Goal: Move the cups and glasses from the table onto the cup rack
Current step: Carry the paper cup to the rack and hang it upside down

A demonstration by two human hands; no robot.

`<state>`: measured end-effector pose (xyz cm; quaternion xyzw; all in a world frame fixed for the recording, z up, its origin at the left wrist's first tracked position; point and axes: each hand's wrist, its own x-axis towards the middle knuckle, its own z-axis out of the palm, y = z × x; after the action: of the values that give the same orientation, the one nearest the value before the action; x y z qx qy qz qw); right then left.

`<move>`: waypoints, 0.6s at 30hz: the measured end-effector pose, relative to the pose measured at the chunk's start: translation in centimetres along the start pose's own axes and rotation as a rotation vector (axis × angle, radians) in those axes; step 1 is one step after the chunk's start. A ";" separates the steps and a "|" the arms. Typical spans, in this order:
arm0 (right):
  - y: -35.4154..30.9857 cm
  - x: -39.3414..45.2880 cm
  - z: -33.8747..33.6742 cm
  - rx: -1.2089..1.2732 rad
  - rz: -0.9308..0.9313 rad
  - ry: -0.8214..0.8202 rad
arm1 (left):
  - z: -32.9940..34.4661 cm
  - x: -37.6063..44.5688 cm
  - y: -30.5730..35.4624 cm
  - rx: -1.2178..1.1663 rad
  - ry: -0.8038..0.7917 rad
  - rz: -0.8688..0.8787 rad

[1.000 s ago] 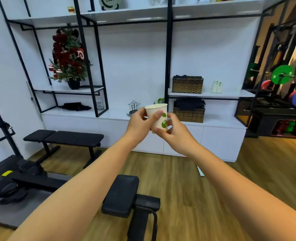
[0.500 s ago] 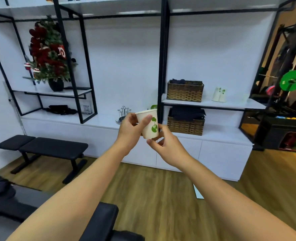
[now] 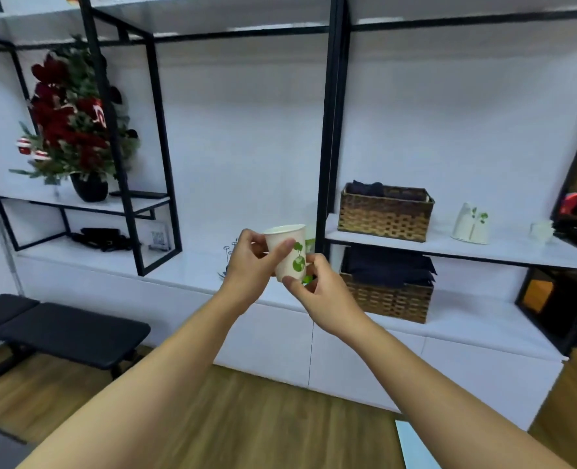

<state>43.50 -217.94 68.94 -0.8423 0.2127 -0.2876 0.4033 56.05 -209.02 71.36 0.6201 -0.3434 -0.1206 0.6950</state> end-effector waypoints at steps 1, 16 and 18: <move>0.8 2.0 0.1 0.004 -0.002 -0.007 | 0.4 2.0 -0.7 -0.003 0.009 -0.004; 13.8 30.7 1.2 0.055 -0.052 -0.101 | 5.5 28.4 -12.6 0.016 0.146 -0.044; 15.1 35.0 1.1 0.051 -0.050 -0.128 | 6.0 32.6 -13.9 0.029 0.163 -0.065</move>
<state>68.41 -246.77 67.23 -0.8534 0.1580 -0.2484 0.4301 79.82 -235.79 68.90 0.6486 -0.2670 -0.0876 0.7074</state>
